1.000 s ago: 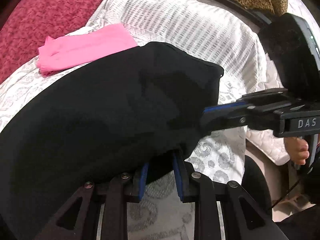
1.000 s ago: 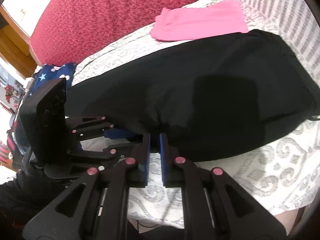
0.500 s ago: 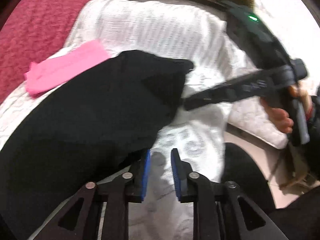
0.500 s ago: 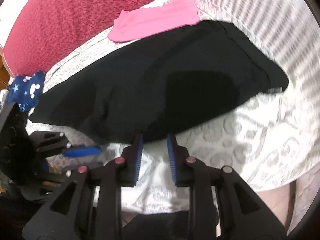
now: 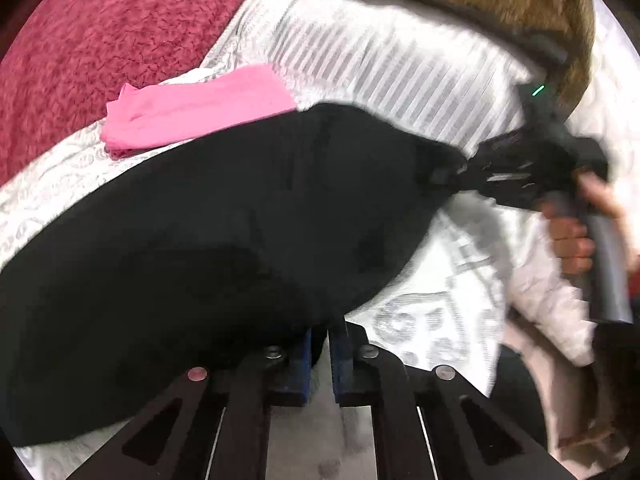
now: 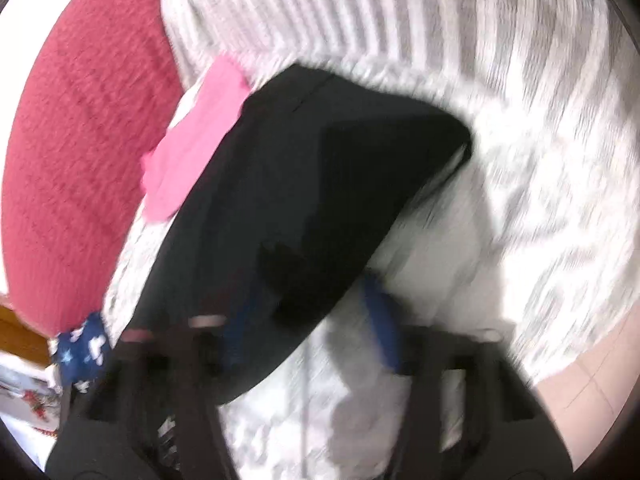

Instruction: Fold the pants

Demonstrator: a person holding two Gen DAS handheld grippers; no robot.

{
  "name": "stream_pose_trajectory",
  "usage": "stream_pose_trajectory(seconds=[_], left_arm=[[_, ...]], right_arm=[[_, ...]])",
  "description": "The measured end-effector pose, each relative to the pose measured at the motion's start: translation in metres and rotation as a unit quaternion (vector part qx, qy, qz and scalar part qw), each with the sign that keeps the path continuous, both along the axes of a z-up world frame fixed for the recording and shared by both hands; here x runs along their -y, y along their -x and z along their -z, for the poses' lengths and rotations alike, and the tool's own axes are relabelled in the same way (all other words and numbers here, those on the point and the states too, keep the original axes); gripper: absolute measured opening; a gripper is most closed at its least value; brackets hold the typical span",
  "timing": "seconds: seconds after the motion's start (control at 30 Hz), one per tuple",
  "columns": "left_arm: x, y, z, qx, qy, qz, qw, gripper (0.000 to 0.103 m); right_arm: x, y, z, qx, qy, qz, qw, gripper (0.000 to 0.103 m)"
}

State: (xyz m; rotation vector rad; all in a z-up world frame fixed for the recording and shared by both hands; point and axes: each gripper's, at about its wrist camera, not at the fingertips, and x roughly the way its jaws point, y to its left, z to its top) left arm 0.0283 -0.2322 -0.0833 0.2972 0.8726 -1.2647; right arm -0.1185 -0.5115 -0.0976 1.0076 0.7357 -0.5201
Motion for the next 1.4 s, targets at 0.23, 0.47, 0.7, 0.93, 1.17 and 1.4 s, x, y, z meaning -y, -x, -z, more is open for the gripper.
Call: stream_pose_trajectory(seconds=[0.23, 0.47, 0.7, 0.93, 1.17, 1.4], left_arm=[[-0.019, 0.037, 0.009, 0.044, -0.007, 0.047, 0.9979, 0.002], [-0.035, 0.056, -0.002, 0.062, -0.004, 0.064, 0.9960, 0.006], [-0.083, 0.012, -0.019, 0.017, 0.019, -0.048, 0.9985, 0.035], [-0.172, -0.047, -0.034, 0.011, 0.041, -0.201, 0.9787, 0.043], [-0.250, -0.094, -0.030, 0.043, -0.013, -0.355, 0.9339, 0.043], [-0.291, -0.109, -0.024, 0.067, -0.032, -0.397, 0.9148, 0.043]], right_arm=[[0.014, 0.023, 0.002, -0.008, -0.005, 0.021, 1.000, 0.005], [-0.004, 0.034, -0.016, -0.084, 0.083, 0.025, 0.993, 0.030], [-0.033, 0.029, -0.053, -0.137, 0.222, 0.007, 0.965, 0.031], [-0.082, -0.034, -0.064, -0.104, 0.245, -0.109, 0.958, 0.031], [-0.196, -0.121, -0.088, -0.015, 0.289, -0.264, 0.920, 0.031], [-0.315, -0.192, -0.103, 0.031, 0.303, -0.380, 0.873, 0.031]])
